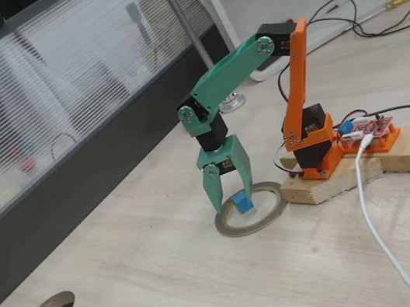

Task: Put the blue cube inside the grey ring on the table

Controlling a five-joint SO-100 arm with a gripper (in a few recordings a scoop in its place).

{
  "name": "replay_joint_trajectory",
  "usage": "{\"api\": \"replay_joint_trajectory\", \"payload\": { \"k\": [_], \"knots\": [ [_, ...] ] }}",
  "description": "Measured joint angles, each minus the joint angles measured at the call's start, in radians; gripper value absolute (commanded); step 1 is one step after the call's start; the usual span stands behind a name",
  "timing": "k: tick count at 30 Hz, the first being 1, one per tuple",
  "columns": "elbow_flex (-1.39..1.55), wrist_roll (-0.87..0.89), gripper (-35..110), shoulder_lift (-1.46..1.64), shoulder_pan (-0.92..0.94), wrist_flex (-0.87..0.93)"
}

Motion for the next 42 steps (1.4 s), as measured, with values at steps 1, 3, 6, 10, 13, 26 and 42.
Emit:
{"api": "replay_joint_trajectory", "payload": {
  "k": [1, 3, 6, 10, 13, 26, 42],
  "knots": [
    [0.0, 0.0, 43, 0.0, 0.0, 0.0],
    [0.0, 0.0, 43, 0.0, 0.002, 0.0],
    [0.0, 0.0, 43, 0.0, -0.002, 0.0],
    [0.0, 0.0, 41, 0.0, -0.002, 0.0],
    [0.0, 0.0, 35, 0.0, -0.002, 0.0],
    [-0.216, 0.0, 23, 0.0, -0.002, 0.008],
    [-0.221, 0.0, 22, 0.123, 0.006, 0.19]
  ]
}}
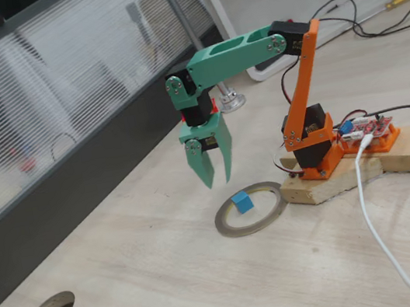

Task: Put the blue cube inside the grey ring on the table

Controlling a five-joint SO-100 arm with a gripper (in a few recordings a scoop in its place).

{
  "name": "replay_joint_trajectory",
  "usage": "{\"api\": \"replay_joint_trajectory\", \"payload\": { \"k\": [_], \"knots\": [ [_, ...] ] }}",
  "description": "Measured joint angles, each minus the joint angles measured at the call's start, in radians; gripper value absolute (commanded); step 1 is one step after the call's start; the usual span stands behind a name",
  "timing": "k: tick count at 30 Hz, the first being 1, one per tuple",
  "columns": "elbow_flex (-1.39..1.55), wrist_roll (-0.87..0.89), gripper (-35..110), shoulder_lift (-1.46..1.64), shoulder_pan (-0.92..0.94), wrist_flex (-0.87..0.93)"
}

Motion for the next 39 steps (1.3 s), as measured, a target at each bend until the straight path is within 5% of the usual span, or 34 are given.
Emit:
{"api": "replay_joint_trajectory", "payload": {
  "k": [11, 39],
  "knots": [
    [-0.006, 0.0, 0, 0.011, 0.0, 0.114],
    [-0.006, 0.0, 0, 0.078, -0.086, 0.227]
  ]
}}
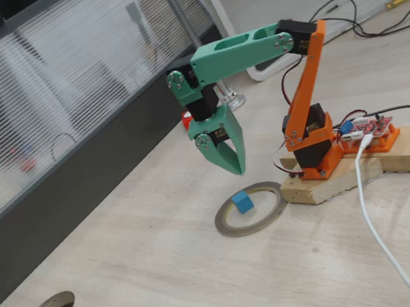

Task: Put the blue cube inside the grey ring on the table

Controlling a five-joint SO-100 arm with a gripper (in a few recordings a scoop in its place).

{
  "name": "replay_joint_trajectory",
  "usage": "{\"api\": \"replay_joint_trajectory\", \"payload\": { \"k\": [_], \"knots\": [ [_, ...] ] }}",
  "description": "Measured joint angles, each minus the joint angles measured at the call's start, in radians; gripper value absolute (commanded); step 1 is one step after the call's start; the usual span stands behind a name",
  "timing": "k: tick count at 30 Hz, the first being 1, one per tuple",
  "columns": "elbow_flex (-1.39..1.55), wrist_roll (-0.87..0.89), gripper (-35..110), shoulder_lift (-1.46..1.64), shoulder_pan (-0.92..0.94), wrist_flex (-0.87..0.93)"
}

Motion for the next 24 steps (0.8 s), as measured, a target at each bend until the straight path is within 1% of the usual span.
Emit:
{"api": "replay_joint_trajectory", "payload": {
  "k": [2, 7, 14, 24],
  "knots": [
    [0.0, 0.0, 0, 0.025, -0.032, 0.006],
    [0.0, 0.0, 0, 0.041, -0.044, 0.008],
    [0.135, 0.0, 0, 0.044, -0.041, 0.0],
    [0.146, 0.0, 0, 0.046, -0.04, 0.0]
  ]
}}
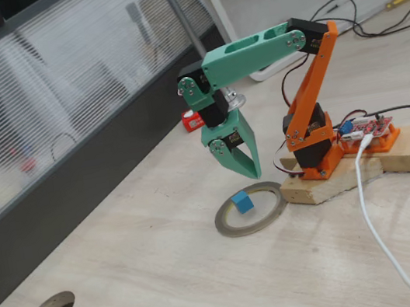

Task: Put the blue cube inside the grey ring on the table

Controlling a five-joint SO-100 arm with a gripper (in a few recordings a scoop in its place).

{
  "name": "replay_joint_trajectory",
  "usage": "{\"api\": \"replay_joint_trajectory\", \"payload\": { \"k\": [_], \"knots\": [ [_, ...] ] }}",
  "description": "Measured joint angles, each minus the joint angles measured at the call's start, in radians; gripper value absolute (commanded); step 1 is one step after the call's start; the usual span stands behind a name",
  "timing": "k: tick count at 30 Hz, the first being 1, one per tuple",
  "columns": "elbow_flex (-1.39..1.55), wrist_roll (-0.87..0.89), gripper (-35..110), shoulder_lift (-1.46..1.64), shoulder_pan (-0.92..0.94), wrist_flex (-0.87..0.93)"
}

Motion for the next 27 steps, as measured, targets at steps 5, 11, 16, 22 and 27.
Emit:
{"api": "replay_joint_trajectory", "payload": {
  "k": [5, 11, 16, 22, 27],
  "knots": [
    [0.0, 0.0, 0, -0.002, 0.0, -0.002],
    [0.0, 0.0, 0, -0.003, 0.0, -0.002],
    [0.0, 0.0, 0, -0.003, 0.0, -0.002],
    [0.0, 0.0, 0, -0.003, 0.0, -0.002],
    [0.011, 0.0, 0, -0.003, 0.0, -0.002]
  ]
}}
